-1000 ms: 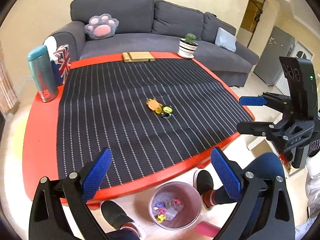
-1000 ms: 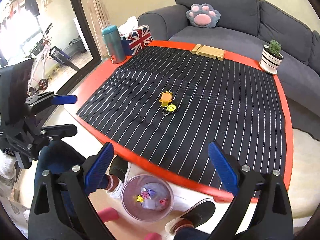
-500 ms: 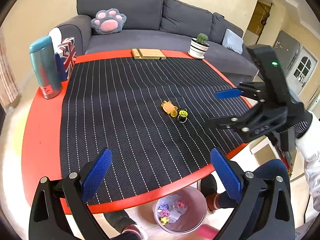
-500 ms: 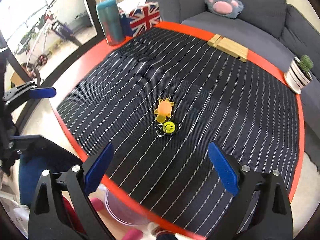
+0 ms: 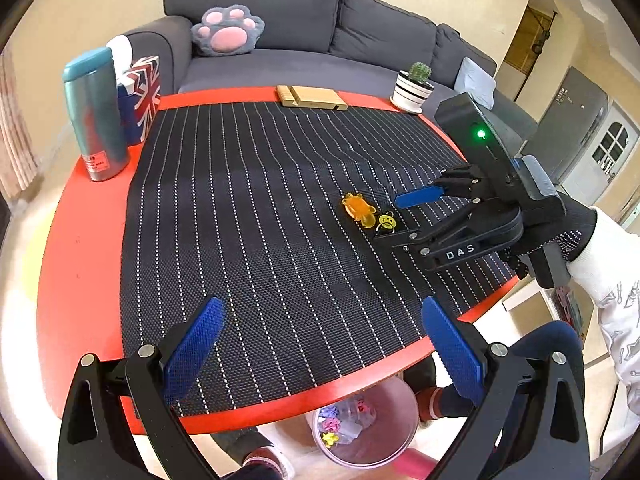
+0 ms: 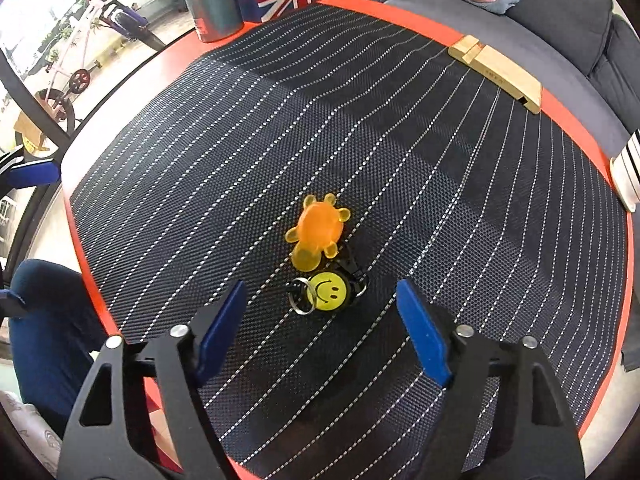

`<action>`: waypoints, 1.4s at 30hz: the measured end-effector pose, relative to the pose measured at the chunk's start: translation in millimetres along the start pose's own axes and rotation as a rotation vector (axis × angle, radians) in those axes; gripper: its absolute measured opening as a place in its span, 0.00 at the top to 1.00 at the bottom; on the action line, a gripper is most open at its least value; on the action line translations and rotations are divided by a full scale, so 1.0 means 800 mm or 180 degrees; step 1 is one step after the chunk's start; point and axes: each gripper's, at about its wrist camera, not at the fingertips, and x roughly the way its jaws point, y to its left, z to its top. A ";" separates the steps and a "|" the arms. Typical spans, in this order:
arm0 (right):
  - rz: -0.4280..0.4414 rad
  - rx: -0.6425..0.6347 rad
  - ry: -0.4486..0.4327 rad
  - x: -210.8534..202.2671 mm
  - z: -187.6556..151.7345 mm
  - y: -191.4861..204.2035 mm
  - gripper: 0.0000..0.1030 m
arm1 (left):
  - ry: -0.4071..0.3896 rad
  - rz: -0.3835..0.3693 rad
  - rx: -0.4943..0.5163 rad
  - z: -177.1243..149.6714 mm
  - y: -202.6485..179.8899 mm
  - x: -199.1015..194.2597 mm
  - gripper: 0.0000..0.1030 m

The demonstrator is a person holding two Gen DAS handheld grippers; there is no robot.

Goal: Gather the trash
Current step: 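Grasp the yellow smiley-face keychain with the right gripper, then grasp the translucent orange bear toy with left while right holds the smiley keychain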

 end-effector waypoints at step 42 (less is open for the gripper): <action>-0.0063 0.0285 -0.0296 -0.068 -0.030 -0.037 0.62 | 0.0164 -0.0001 0.0338 0.072 -0.040 0.058 0.07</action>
